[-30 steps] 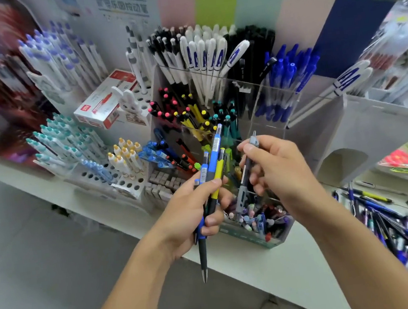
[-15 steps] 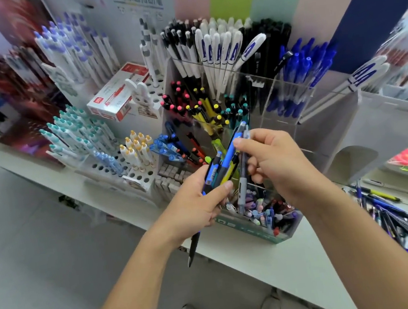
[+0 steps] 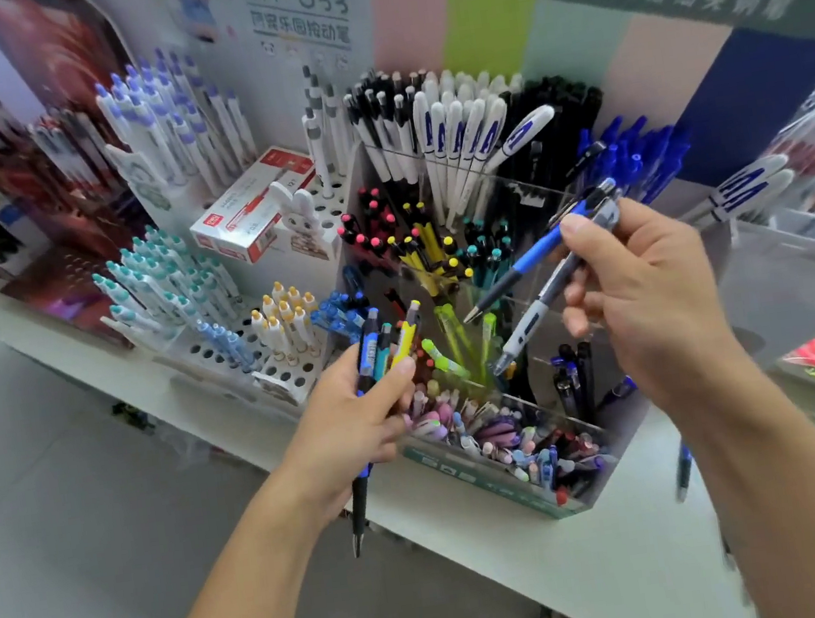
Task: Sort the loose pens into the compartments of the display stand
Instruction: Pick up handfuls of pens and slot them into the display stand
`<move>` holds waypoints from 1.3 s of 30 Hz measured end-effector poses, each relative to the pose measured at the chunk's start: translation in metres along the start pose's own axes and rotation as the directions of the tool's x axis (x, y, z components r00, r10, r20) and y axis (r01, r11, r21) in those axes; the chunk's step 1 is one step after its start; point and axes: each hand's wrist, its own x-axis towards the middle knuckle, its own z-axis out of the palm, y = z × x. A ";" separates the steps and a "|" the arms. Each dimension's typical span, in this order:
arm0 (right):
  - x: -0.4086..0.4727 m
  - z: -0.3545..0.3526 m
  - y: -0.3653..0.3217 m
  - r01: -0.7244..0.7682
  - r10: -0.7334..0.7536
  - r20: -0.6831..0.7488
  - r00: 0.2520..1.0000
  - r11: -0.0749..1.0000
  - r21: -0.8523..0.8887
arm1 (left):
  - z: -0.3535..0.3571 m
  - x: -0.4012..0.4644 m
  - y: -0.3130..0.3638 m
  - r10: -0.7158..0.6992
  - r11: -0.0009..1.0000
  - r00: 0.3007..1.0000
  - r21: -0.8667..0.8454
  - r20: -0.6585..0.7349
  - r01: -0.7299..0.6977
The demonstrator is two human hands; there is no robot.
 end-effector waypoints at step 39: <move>-0.022 -0.022 -0.016 0.275 -0.264 0.079 0.961 0.903 -0.329 | 0.006 0.011 0.000 -0.011 0.990 0.983 -0.138 -0.182 -0.014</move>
